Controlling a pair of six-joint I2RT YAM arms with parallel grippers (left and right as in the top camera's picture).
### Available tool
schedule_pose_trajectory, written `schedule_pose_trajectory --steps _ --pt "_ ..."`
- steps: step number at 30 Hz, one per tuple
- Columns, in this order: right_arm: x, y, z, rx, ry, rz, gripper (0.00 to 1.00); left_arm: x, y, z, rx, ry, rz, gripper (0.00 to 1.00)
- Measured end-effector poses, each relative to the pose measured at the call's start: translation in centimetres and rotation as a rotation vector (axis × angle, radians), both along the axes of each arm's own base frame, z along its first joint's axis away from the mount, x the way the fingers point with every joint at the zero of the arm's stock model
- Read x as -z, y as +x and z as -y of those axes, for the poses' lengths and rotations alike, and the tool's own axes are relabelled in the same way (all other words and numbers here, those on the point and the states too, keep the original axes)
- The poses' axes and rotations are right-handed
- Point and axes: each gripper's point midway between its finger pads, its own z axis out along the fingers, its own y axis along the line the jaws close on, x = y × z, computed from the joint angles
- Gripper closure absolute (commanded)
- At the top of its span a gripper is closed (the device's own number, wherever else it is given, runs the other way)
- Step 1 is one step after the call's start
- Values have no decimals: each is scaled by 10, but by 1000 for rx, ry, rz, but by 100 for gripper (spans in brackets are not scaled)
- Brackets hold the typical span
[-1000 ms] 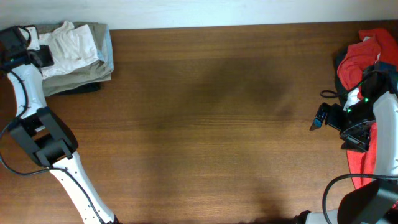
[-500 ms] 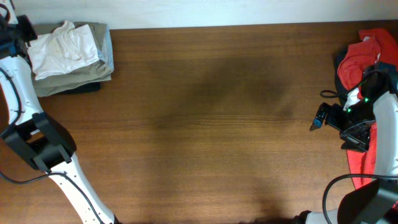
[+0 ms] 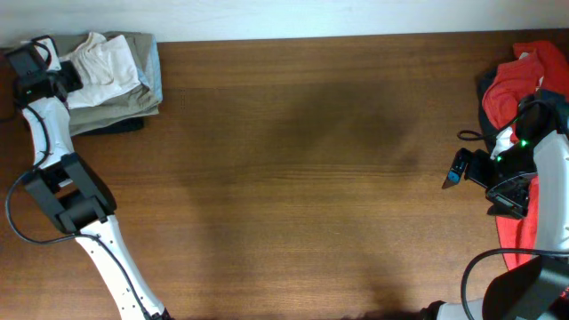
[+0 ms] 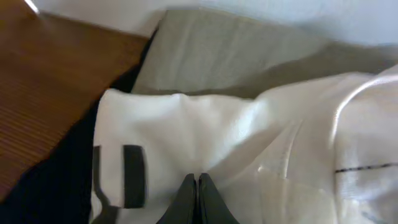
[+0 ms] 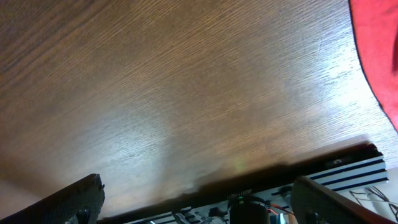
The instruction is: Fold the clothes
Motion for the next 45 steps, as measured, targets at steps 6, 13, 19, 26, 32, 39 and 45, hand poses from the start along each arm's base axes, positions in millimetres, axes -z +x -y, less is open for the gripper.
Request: schedule_pose_trajectory --steps 6,13,19,26,32,39,45 --pt "0 0 0 -1 -1 2 1 -83 20 36 49 44 122 96" --pt "0 1 0 -18 -1 7 1 -87 46 95 109 31 159 96" --pt "0 1 0 -22 0 8 1 -3 40 82 42 -40 48 87" --pt "0 1 0 -23 0 7 1 1 48 113 149 -135 72 82" --pt "0 4 2 -26 -5 19 1 -26 49 141 240 -216 101 1" --pt "0 6 1 -29 -2 33 1 -225 4 206 443 -254 257 1" --pt "-43 13 -18 -106 76 181 1 -325 -103 291 769 -528 222 1"
